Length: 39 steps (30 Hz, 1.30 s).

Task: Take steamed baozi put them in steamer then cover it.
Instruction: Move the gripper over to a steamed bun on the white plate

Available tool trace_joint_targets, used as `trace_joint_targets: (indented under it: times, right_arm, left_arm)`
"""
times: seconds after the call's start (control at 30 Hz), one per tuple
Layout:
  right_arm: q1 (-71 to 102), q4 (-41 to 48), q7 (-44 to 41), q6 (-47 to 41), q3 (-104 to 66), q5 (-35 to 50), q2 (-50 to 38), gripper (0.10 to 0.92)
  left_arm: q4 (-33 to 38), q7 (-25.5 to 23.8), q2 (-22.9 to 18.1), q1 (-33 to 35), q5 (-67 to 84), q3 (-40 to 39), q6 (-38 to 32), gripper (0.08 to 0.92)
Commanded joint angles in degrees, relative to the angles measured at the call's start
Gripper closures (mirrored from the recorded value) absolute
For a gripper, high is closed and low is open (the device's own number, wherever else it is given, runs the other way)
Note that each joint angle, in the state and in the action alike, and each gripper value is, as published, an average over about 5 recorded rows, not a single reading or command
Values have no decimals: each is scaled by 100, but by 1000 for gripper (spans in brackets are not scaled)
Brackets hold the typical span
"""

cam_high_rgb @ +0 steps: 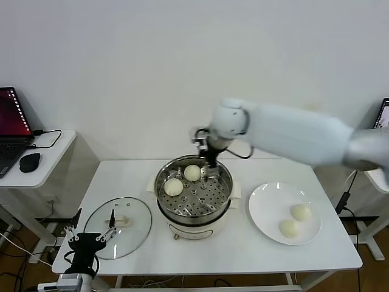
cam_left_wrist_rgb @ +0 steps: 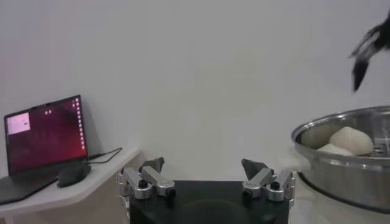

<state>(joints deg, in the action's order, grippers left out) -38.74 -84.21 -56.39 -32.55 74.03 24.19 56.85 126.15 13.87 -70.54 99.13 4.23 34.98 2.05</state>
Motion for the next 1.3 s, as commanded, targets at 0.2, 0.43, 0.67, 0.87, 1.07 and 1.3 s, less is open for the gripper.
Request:
trace_joint_targets:
  times: [0.2,0.43,0.67,0.87,1.07,1.3]
  right_arm:
    - [22,-1424,-890,1221,288,-1500,-3308,202]
    - [2186,-1024,-868,1691,-1362,-2464,-3810,203]
    - [4064,-495,-701,1921,-2747,-2854,-3640,202]
    - [4608,-292,-674,1990,-3098,-3087,-3349,203]
    - [4770,-37,-615,2066,-3127,-3335,-3107,202]
    - [4882,280,-559,2082,-3184,-3479,-2855,203]
  left_arm:
    - [2,2,42,122,-11,-57,-27,177]
    - [-27,-9,54,220,-47,-58,-23,177]
    - [-78,-13,-17,258,-155,-92,-16,177]
    - [-88,-23,-90,279,-229,-105,-1,177]
    - [-88,-16,-151,355,-263,-81,-5,177]
    - [-67,-10,-198,389,-275,-58,-10,177]
